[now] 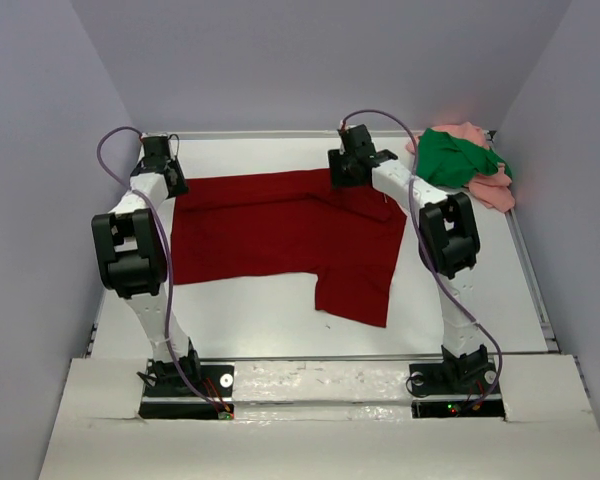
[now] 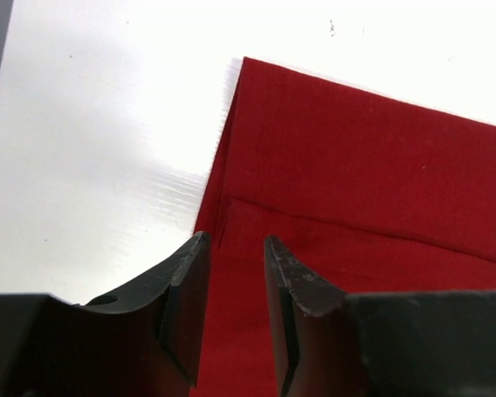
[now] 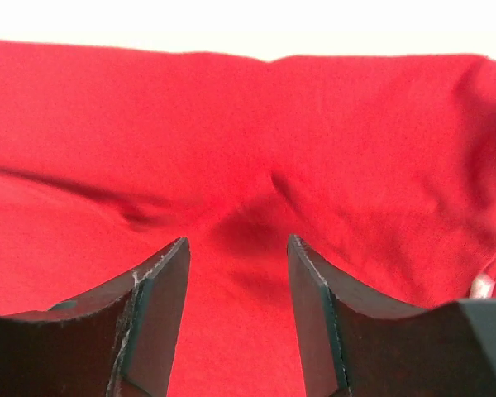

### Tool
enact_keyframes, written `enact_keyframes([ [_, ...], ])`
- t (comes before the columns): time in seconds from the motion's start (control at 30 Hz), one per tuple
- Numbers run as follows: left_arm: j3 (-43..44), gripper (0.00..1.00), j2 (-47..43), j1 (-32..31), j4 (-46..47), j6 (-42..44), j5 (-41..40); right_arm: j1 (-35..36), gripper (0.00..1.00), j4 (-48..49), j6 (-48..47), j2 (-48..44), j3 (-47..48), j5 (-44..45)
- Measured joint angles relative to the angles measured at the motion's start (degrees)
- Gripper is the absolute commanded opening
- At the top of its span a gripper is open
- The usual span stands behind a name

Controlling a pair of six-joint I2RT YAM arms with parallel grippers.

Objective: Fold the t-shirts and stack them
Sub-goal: Fold the flattened tshirt in 1/3 of the way

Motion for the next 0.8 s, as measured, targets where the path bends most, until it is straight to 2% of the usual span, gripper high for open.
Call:
enact_keyframes([
  [0.2,-0.8,0.44,-0.8,0.2,0.6,0.0,0.3,0.0,0.58,-0.9,1.7,0.2,8.2,1.6],
  [0.57,-1.0,0.45,-0.9,0.7,0.7,0.0,0.4,0.0,0.56,-4.7,3.4,7.9,9.1,3.1],
  [0.7,-1.0,0.45,-0.9,1.2,0.7,0.0,0.5,0.0,0.52,-5.5,3.9,9.1,9.4,3.3],
  [0.8,-1.0,0.45,-0.9,1.4,0.7,0.0,0.5,0.0,0.45,-5.6,4.1,9.1,9.7,3.3],
])
